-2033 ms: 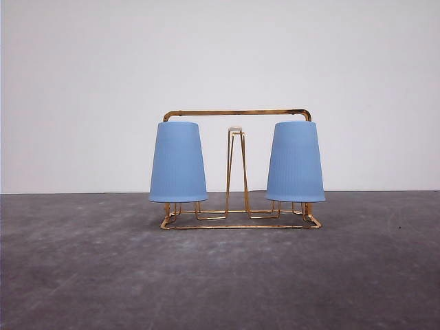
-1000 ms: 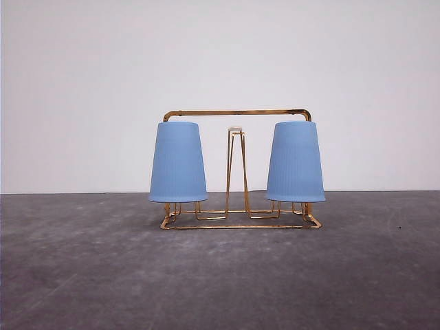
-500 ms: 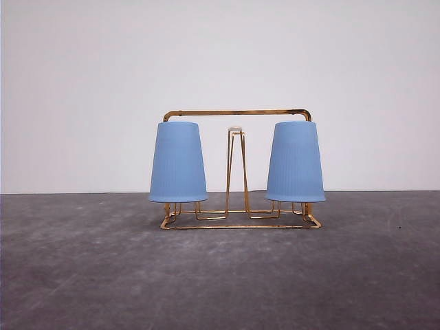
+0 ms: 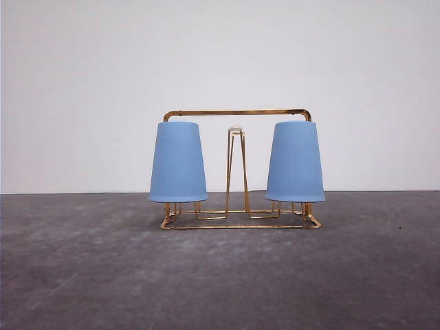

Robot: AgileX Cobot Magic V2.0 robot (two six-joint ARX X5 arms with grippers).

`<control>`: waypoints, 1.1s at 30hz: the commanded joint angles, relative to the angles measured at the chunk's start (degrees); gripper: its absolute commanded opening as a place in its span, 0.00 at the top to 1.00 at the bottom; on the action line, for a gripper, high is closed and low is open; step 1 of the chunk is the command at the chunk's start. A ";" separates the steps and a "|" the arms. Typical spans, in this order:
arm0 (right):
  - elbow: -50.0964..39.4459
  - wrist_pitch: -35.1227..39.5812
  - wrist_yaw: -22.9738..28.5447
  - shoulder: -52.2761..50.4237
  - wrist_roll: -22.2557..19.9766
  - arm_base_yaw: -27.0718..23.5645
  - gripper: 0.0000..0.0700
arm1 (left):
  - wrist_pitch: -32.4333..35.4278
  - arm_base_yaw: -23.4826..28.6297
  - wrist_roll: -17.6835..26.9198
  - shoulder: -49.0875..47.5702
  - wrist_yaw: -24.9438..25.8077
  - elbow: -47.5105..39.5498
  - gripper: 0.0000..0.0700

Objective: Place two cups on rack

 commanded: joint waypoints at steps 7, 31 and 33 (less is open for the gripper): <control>-0.17 0.60 0.02 0.07 0.02 0.02 0.98 | -0.31 -0.04 -0.42 -0.02 0.04 -0.83 0.98; -0.17 0.59 0.02 0.07 0.02 0.02 0.98 | -0.29 -0.04 -0.42 -0.02 0.04 -0.83 0.98; -0.17 0.60 0.02 0.07 0.02 0.02 0.98 | -0.29 -0.04 -0.42 -0.02 0.04 -0.83 0.98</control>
